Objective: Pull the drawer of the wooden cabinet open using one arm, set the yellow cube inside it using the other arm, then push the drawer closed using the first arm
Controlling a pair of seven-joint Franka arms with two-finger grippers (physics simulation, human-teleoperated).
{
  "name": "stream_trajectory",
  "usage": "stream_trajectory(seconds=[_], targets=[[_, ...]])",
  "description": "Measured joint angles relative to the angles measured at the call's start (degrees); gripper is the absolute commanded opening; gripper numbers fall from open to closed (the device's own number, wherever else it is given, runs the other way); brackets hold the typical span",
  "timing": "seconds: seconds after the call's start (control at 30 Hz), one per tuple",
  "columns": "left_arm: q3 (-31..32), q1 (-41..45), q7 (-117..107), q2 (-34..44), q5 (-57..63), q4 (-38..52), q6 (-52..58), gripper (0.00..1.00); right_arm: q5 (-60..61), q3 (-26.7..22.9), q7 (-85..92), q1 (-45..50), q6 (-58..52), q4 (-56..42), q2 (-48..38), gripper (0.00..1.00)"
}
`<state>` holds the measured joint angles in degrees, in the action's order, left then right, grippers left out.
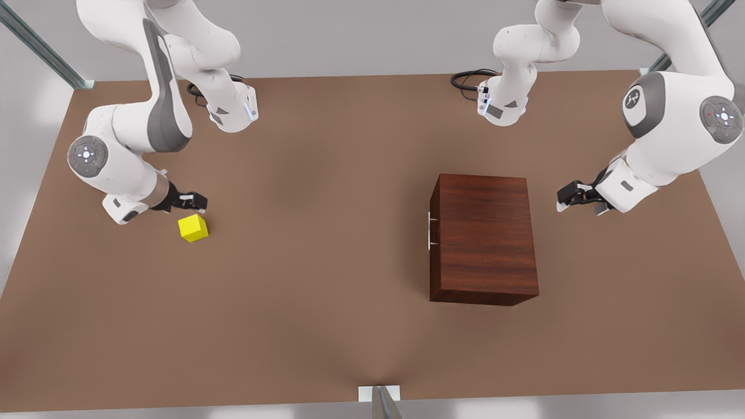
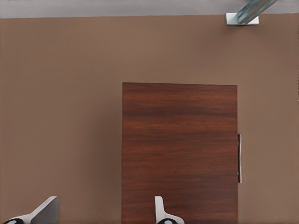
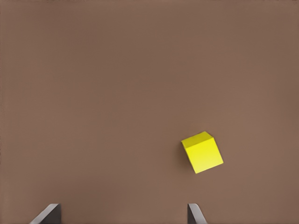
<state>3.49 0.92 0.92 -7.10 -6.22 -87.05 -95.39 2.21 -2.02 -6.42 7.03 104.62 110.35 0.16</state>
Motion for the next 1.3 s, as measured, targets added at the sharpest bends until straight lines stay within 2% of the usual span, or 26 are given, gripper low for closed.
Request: stream_trajectory(seconds=[0.13,0.27,0.33,0.47,0.57,0.87,1.3], targets=[[-0.04,3.9,-0.63,-0.92,1.51,0.5,-0.29,1.0,-0.34,-0.29,-1.12,1.17,0.74,-1.7,1.11,1.0],[0.02,22.77,-4.78,-6.77,5.69,3.05,-0.48,1.0,-0.32,-1.52,-5.28,1.04,0.54,-2.16,2.08,1.0],[0.06,28.9,-7.83,-11.59,7.83,5.15,-0.86,1.0,-0.42,-1.67,-7.5,-1.69,0.33,-1.82,2.86,1.0],[-0.02,35.39,-15.15,-19.54,12.24,6.03,-4.8,1.0,-0.45,-1.79,-11.37,-12.66,0.11,-1.69,4.83,1.0],[-0.05,37.91,-20.49,-21.95,17.78,5.47,-7.03,1.0,-0.34,-1.97,-14.85,-18.11,1.58,-1.02,6.86,1.0],[-0.3,39.94,-33.19,-26.11,30.17,4.26,-9.4,1.0,1.79,-1.96,-25.84,-17.03,14.64,10.83,7.54,1.0],[-0.32,40.79,-44.79,-30.63,34.62,3.97,-9.89,1.0,6.21,-1.62,-37.25,-17.43,33.41,23.13,6.0,1.0]])
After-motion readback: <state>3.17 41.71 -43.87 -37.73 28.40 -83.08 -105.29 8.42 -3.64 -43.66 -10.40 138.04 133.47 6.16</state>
